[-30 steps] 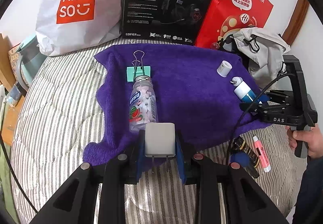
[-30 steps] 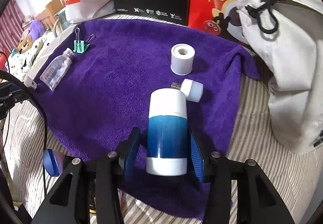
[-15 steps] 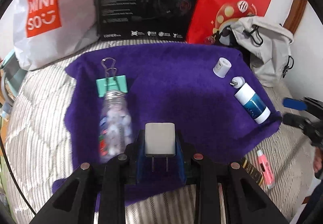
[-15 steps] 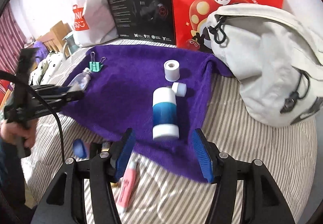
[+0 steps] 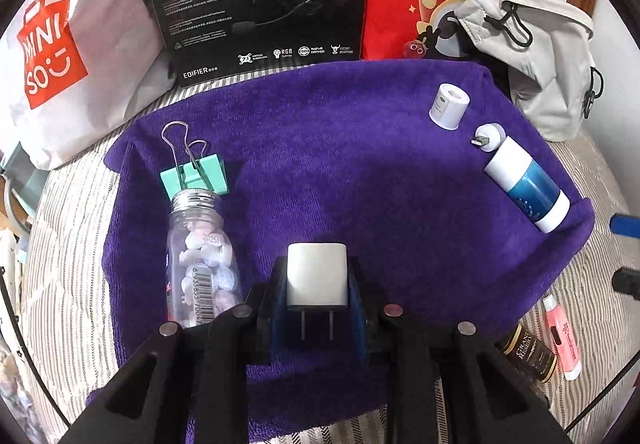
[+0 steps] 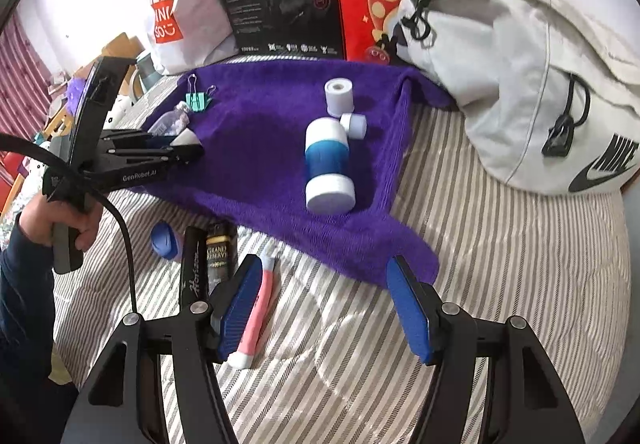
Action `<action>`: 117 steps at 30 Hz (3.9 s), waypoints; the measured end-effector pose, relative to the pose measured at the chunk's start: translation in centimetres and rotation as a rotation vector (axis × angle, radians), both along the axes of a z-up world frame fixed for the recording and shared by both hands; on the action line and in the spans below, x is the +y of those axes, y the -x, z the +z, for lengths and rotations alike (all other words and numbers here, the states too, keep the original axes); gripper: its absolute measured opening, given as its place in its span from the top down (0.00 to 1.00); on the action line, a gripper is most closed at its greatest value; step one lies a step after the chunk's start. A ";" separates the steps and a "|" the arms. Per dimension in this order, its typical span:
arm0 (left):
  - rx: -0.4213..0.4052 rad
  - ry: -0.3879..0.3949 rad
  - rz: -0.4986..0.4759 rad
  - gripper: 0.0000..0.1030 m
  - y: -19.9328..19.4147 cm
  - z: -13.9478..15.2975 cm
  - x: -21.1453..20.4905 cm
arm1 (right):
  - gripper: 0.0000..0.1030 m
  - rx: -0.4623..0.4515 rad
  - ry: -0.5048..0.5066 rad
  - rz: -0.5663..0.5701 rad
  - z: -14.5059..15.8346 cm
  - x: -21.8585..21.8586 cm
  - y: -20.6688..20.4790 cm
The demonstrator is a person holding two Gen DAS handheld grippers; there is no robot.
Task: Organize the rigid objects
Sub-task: 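Set the white charger on the towel and open the left tool, then grasp the blue-lidded jar with the left tool while the right tool grasps the pink highlighter, then carry the pink highlighter onto the towel and release it while the left tool carries the jar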
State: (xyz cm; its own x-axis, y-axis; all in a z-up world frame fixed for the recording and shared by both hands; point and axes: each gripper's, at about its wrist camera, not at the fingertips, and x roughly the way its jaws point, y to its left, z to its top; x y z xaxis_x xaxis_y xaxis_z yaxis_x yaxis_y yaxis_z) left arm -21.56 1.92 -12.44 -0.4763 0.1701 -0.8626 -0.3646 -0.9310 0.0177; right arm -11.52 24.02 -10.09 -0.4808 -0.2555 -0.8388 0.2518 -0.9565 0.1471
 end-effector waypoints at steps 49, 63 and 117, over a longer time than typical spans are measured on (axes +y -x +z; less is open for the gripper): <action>0.006 -0.041 -0.182 0.43 -10.7 -1.2 4.0 | 0.30 -0.107 0.070 -0.115 -2.5 1.8 -7.4; 0.005 -0.086 -0.166 0.67 -11.0 -0.8 2.0 | 0.30 -0.102 0.079 -0.091 -2.3 -0.7 -6.5; 0.003 -0.103 -0.032 0.67 -11.7 -1.0 -3.1 | 0.83 0.013 -0.140 0.056 -4.4 -5.3 -3.8</action>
State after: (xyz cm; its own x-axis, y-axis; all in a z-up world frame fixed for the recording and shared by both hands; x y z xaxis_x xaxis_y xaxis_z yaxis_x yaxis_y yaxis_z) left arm -9.86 -1.20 -13.46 -0.4717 0.2736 -0.8383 -0.3946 -0.9156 -0.0768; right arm -7.71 18.76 -14.45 -0.4797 -0.1637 -0.8620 0.3067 -0.9517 0.0101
